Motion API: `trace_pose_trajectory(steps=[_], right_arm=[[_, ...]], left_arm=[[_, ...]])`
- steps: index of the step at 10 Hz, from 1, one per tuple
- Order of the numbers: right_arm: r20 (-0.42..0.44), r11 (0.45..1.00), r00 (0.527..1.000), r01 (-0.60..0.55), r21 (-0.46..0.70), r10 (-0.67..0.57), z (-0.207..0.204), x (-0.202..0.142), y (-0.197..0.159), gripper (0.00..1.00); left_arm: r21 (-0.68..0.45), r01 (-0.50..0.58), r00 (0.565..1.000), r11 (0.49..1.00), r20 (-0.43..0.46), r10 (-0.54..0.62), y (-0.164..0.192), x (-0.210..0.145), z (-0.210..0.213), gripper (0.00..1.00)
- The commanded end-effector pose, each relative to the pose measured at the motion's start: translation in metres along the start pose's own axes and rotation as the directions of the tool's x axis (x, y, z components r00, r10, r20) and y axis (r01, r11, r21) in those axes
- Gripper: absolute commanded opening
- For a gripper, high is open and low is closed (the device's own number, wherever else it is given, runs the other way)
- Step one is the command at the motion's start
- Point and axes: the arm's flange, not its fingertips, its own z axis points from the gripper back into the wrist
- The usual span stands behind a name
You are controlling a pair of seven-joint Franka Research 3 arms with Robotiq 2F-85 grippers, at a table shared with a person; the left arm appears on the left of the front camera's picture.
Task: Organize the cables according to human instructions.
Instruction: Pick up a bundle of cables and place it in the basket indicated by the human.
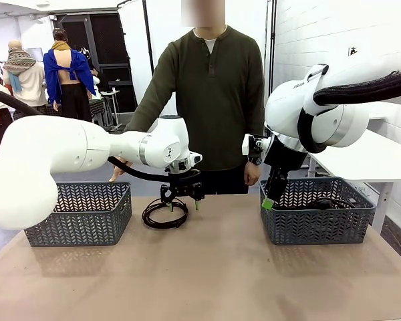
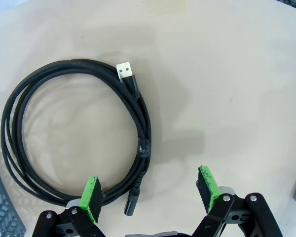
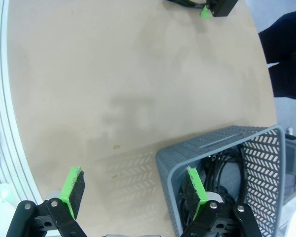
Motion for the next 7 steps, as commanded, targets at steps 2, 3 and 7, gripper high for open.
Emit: trace_pose_trajectory(steps=[2, 3, 7], right_arm=[[-0.003, 1.0, 1.0, 0.005, -0.002, -0.005, -0.001, 0.0, 0.0, 1.0], [-0.003, 1.0, 1.0, 0.005, -0.002, -0.005, -0.001, 0.0, 0.0, 1.0], [-0.003, 1.0, 1.0, 0.005, -0.002, -0.005, -0.001, 0.0, 0.0, 1.0]], left_arm=[[0.036, 0.004, 1.0, 0.999, 0.014, -0.005, -0.013, 0.022, -0.007, 1.0], [0.04, 0.004, 1.0, 0.999, 0.013, -0.005, -0.013, 0.023, -0.009, 1.0], [0.042, -0.012, 1.0, 0.999, 0.018, 0.011, -0.01, 0.024, -0.014, 1.0]])
